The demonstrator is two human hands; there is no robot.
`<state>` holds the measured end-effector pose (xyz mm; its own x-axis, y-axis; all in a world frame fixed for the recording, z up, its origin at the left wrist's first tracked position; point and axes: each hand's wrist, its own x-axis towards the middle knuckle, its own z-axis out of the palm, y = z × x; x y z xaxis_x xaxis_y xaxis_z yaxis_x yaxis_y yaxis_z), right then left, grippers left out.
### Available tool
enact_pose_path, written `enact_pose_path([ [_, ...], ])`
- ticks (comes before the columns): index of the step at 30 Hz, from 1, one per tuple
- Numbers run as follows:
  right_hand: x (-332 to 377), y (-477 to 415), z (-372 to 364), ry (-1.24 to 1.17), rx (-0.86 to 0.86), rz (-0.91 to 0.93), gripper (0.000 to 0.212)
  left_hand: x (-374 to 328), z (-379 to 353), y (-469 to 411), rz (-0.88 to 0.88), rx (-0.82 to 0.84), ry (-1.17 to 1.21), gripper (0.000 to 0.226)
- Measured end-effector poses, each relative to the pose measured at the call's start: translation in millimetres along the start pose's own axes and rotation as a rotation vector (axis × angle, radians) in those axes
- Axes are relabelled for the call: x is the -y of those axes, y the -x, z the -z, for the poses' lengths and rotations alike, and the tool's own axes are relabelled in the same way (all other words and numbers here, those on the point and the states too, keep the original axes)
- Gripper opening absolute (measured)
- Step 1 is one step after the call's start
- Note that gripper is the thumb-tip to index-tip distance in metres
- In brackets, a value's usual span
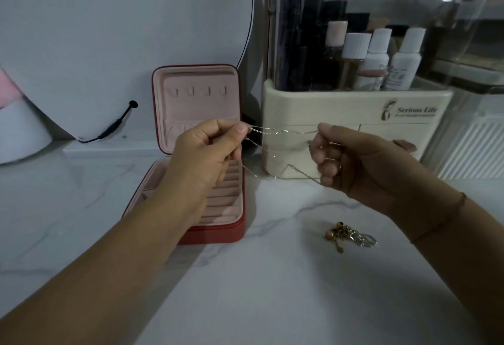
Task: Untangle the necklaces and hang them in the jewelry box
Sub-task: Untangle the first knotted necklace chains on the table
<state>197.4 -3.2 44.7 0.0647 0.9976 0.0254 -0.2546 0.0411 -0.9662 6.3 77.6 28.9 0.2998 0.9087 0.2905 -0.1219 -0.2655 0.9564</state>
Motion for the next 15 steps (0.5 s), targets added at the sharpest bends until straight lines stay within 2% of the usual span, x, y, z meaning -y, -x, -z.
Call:
enact_pose_path([
  [6, -4.4, -3.3, 3.3, -0.048, -0.101, -0.025, 0.02, -0.9, 0.7, 0.2, -0.014, -0.058, 0.001, 0.008],
  [10, -5.7, -3.8, 3.8, 0.037, -0.148, -0.002, 0.022, 1.2, -2.6, -0.9, -0.029, -0.091, -0.027, 0.006],
  [15, -9.4, -3.5, 4.4, 0.137, -0.155, -0.063, 0.011, 2.9, -4.4, -0.5, -0.082, -0.076, -0.026, 0.01],
])
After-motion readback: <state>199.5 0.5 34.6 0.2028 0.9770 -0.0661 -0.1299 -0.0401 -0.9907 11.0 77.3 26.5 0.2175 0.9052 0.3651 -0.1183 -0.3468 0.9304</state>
